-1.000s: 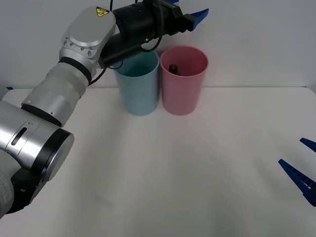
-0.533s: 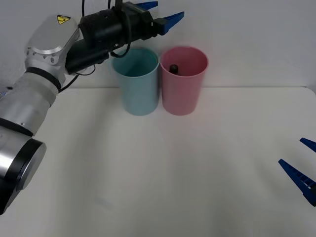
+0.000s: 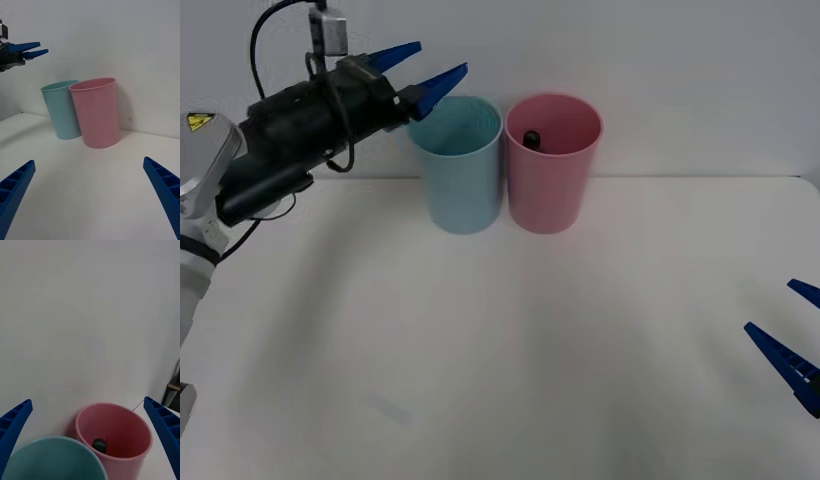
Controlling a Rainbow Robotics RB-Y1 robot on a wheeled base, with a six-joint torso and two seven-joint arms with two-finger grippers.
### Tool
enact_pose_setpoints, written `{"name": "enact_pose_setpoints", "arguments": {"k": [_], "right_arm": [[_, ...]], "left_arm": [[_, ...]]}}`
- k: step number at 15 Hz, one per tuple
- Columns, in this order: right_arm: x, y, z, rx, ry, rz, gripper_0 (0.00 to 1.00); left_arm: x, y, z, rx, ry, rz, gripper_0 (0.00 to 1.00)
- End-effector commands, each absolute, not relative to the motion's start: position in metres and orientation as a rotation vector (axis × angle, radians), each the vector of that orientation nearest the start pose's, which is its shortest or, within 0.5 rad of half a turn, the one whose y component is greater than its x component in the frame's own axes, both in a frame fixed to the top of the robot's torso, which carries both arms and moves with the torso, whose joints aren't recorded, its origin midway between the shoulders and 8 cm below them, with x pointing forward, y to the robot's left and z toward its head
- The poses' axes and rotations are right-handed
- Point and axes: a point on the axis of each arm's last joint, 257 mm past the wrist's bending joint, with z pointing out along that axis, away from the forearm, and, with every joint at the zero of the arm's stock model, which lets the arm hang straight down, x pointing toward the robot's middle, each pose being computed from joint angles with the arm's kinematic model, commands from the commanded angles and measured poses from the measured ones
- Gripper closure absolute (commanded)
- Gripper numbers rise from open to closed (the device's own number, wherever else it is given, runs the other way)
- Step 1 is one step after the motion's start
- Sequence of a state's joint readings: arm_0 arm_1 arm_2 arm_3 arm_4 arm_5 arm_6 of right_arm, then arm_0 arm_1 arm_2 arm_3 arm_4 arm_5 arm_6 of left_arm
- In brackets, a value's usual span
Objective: Grasp the object on the table and drop it into the matching bin: aluminum can to the light blue bin, PET bottle to the pink bin.
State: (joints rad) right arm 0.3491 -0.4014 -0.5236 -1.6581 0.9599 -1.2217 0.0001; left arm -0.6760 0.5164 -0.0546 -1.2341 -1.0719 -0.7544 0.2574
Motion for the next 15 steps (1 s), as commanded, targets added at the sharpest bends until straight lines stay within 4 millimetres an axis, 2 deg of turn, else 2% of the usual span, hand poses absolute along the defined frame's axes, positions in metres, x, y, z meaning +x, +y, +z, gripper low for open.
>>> {"name": "enact_pose_setpoints", "arguments": {"k": [1, 7, 10, 15], "right_arm": [[0.342, -0.330, -0.169, -0.465, 1.441, 0.567, 0.00], [0.342, -0.330, -0.169, -0.465, 1.441, 0.567, 0.00], [0.342, -0.330, -0.169, -0.465, 1.441, 0.567, 0.00], [0.342, -0.330, -0.169, -0.465, 1.441, 0.567, 0.00]], "left_arm": [[0.581, 0.170, 0.005, 0.601, 1.266, -0.700, 0.00], [0.519, 0.259, -0.024, 0.657, 1.297, -0.602, 0.00], [0.493, 0.287, -0.045, 0.669, 1.331, -0.577, 0.00], [0.464, 0.328, -0.082, 0.730, 1.389, -0.452, 0.00]]}}
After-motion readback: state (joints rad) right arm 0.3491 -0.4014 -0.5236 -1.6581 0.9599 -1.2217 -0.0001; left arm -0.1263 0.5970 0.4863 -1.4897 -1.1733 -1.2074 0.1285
